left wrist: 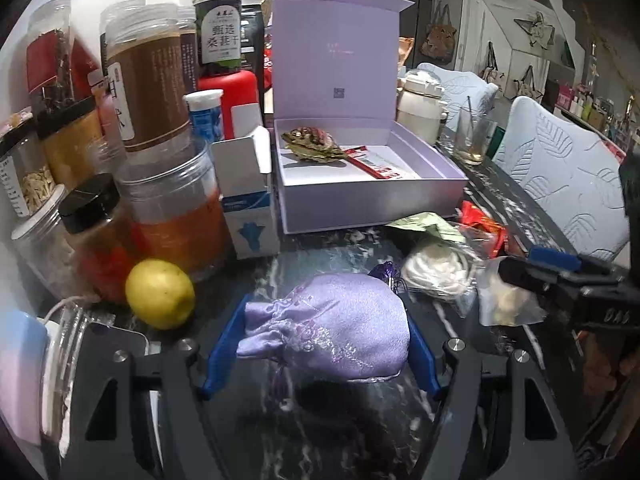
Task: Organize soft objects
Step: 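Grasp the green-labelled packet with the right gripper while the left holds the pouch, then lift and carry the pouch and green packet with both grippers toward the lavender box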
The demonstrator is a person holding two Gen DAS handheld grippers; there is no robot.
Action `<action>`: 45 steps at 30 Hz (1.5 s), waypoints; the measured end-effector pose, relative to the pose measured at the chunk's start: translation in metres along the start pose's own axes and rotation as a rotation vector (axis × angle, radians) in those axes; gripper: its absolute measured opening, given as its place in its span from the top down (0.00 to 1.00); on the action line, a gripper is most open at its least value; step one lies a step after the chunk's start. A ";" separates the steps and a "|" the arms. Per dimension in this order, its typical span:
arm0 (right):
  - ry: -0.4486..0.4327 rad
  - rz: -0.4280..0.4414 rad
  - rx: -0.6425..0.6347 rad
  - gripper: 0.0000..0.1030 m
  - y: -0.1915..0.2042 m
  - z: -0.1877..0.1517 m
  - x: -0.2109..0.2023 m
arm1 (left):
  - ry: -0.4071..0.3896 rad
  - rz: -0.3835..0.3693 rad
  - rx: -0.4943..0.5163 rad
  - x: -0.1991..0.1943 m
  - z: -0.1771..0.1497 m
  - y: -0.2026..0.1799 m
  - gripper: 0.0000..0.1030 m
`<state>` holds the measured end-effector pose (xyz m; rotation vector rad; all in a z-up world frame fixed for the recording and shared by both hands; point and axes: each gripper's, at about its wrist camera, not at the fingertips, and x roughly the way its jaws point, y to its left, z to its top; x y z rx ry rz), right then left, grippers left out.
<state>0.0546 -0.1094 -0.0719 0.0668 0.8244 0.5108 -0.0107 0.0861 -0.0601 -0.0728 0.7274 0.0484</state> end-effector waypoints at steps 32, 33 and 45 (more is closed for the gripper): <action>0.194 -0.094 -0.095 0.49 0.017 0.050 0.113 | 0.100 -0.046 -0.098 0.053 -0.002 0.041 0.31; 0.186 -0.087 -0.088 0.51 0.016 0.050 0.111 | 0.096 -0.045 -0.094 0.050 -0.002 0.040 0.31; 0.087 0.013 -0.086 0.52 0.020 0.030 0.063 | 0.051 -0.046 -0.069 0.022 0.001 0.022 0.31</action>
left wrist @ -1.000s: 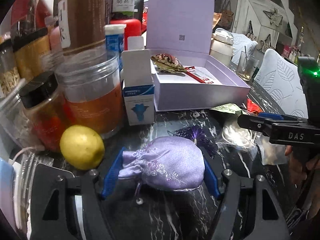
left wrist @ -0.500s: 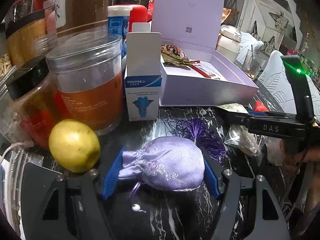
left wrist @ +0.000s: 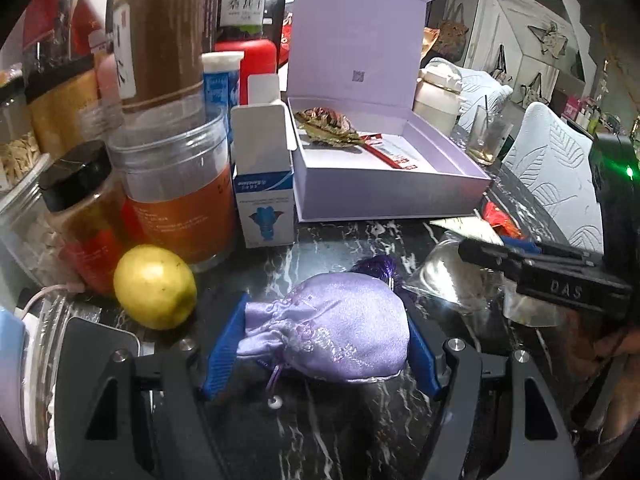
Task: Organize soft objects
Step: 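Lift and carry the pouch and green packet with both grippers toward the lavender box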
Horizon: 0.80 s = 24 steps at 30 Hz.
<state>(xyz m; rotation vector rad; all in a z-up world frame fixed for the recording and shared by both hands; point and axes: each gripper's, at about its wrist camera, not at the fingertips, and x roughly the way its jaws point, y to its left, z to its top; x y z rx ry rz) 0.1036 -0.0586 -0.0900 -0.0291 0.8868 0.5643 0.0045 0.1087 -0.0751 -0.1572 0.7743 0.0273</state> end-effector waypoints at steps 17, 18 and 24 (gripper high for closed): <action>-0.078 0.086 0.026 0.52 0.016 -0.067 -0.079 | -0.062 -0.017 0.058 -0.064 -0.025 -0.038 0.31; -0.080 0.087 0.024 0.52 0.018 -0.072 -0.084 | -0.063 -0.020 0.060 -0.066 -0.027 -0.040 0.31; -0.098 0.111 0.032 0.52 0.025 -0.097 -0.111 | -0.080 -0.046 0.097 -0.085 -0.038 -0.054 0.31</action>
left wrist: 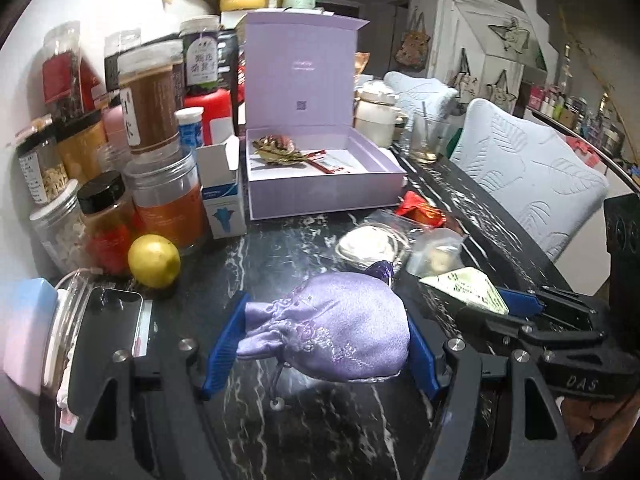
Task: Organize soft objects
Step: 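Lift and carry the pouch and green packet with both grippers toward the lavender box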
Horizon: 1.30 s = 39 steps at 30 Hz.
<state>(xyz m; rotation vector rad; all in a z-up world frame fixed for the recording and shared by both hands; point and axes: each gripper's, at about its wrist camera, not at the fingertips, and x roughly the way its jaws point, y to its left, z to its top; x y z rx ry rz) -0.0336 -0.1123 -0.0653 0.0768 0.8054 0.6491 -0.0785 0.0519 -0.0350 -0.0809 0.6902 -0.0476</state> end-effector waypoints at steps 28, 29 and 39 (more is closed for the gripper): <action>-0.238 -0.027 -0.095 0.51 0.024 0.063 -0.097 | -0.285 -0.041 0.108 -0.059 0.096 -0.032 0.31; -0.244 -0.030 -0.097 0.52 0.024 0.068 -0.097 | -0.291 -0.041 0.109 -0.058 0.102 -0.032 0.31; -0.295 -0.037 -0.139 0.51 0.015 0.128 -0.087 | -0.351 -0.034 0.095 -0.029 0.164 -0.025 0.31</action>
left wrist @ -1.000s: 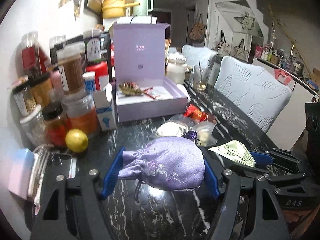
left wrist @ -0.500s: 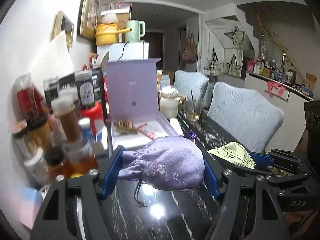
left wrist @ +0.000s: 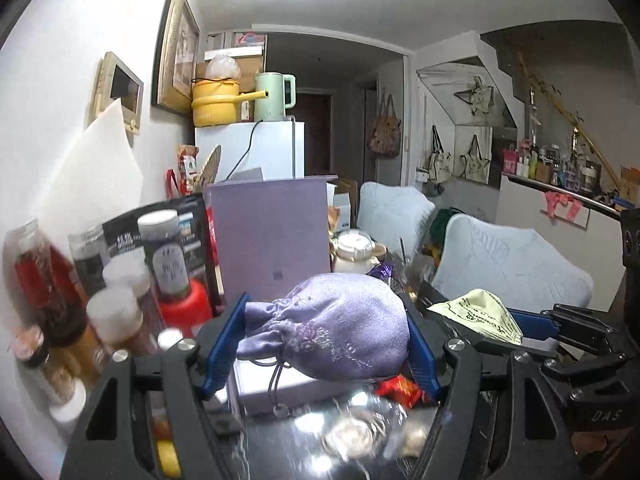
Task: Organize soft objects
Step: 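Lift and carry the pouch and green packet with both grippers toward the lavender box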
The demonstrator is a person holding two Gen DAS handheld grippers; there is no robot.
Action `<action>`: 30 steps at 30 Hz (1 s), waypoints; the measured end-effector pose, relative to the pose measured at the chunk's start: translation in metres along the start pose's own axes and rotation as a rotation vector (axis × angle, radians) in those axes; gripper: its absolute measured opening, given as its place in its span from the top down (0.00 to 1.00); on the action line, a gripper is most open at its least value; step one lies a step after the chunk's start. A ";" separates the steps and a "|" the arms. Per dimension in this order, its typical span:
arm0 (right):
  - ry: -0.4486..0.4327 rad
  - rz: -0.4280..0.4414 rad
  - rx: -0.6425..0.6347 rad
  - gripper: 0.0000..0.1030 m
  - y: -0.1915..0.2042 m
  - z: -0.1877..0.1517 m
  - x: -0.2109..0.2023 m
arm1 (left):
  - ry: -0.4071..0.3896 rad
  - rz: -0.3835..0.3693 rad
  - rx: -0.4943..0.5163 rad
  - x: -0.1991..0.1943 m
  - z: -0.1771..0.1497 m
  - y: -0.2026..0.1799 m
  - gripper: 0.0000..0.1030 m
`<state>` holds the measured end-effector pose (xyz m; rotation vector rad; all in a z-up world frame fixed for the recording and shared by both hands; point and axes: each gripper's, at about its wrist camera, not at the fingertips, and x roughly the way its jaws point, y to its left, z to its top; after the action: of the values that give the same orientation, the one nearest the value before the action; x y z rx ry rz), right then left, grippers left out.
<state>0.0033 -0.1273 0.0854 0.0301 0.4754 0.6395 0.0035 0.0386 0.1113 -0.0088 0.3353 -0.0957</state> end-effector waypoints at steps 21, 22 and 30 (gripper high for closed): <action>-0.053 0.014 -0.043 0.51 -0.043 0.082 0.101 | -0.016 0.088 -0.048 0.110 0.040 0.031 0.31; -0.049 0.015 -0.047 0.51 -0.045 0.084 0.107 | -0.012 0.088 -0.053 0.115 0.039 0.033 0.31; -0.003 -0.002 -0.039 0.51 -0.070 0.090 0.152 | 0.032 0.127 -0.055 0.160 0.038 0.045 0.31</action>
<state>0.1885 -0.0849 0.0903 -0.0059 0.4603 0.6469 0.1703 0.0675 0.0935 -0.0406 0.3700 0.0394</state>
